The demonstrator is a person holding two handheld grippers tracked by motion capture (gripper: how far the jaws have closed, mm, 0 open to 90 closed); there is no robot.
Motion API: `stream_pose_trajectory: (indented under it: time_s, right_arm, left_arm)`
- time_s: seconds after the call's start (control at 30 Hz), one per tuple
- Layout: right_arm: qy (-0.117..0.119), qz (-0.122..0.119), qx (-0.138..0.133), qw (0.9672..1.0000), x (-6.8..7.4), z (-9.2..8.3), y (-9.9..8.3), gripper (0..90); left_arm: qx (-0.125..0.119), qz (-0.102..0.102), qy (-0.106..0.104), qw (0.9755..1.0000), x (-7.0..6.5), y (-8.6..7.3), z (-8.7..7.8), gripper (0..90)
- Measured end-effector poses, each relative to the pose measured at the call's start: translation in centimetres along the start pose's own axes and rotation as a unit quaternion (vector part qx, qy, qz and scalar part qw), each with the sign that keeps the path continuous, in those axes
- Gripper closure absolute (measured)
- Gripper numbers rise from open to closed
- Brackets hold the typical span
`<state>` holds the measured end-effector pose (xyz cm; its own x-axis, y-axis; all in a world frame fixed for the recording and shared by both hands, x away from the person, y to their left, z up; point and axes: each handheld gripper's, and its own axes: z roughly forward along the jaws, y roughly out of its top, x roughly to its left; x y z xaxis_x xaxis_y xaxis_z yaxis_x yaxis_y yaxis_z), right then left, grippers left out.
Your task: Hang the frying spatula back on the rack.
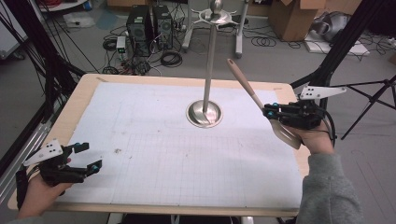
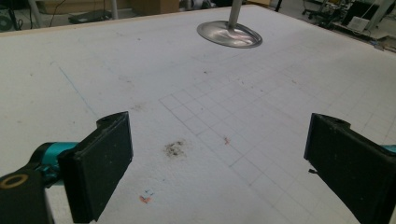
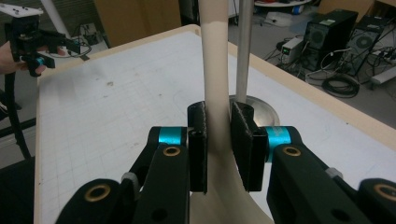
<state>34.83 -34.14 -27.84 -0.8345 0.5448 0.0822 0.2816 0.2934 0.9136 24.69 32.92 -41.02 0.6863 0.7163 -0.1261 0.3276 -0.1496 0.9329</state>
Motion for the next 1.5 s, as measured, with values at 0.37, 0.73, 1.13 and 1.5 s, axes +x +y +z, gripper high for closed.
stream_pose_trajectory:
  time_s: [0.37,0.73,1.13,1.5]
  right_arm:
    - [0.01,-0.006,0.003,0.9999,-0.7,0.0,2.0,77.2]
    - [0.019,0.0,-0.008,0.9998,-1.9,-0.4,3.3,77.1]
    - [0.016,0.001,-0.028,0.9995,-2.8,-1.4,4.6,77.1]
    - [0.019,0.001,-0.044,0.9988,-3.3,-1.9,5.3,77.1]
  left_arm:
    - [0.002,0.0,0.006,1.0,-0.3,-0.3,-0.6,8.2]
    - [0.002,-0.004,0.02,0.9998,-0.5,-0.7,-1.7,8.2]
    - [0.002,-0.01,0.033,0.9994,-0.7,-1.2,-2.9,8.2]
    - [0.008,-0.009,0.041,0.9991,-0.9,-1.4,-3.5,8.2]
